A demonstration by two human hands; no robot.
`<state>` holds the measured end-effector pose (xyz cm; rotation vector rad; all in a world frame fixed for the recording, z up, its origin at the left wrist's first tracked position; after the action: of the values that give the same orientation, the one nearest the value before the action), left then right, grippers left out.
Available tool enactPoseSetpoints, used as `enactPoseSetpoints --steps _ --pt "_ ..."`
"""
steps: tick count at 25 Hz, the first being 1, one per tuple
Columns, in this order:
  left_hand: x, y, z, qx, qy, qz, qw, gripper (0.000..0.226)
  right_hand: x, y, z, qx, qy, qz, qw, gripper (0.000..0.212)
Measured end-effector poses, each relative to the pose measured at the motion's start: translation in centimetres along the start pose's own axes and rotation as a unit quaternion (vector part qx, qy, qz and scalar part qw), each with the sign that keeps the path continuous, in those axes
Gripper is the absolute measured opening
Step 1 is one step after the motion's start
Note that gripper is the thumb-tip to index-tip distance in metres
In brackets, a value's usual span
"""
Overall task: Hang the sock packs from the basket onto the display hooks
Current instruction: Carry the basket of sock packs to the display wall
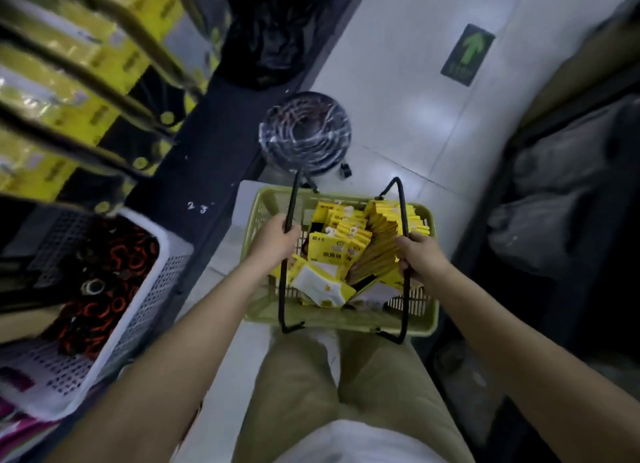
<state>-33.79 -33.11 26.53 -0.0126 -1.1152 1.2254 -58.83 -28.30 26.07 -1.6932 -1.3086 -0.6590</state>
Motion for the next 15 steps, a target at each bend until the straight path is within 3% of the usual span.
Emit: enactPoseSetpoints --steps 9,15 --pt "-17.3 -0.2 27.7 -0.065 0.122 -0.032 0.990 0.009 -13.8 -14.3 -19.2 -0.140 -0.016 0.066 0.988 0.008" --pt "-29.5 -0.5 47.0 -0.078 0.155 -0.055 0.983 0.006 -22.7 -24.0 -34.8 -0.184 -0.019 0.111 0.976 0.014"
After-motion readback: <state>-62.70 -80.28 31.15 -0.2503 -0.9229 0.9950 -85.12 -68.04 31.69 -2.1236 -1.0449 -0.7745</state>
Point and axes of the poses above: each hand's wrist, its own x-axis away from the middle knuckle, its own y-axis out of the palm, z = x × y, the point moved 2 cm from there along -x, towards the middle knuckle, and after that the axes turned 4 degrees about z, right-handed, at the moved point
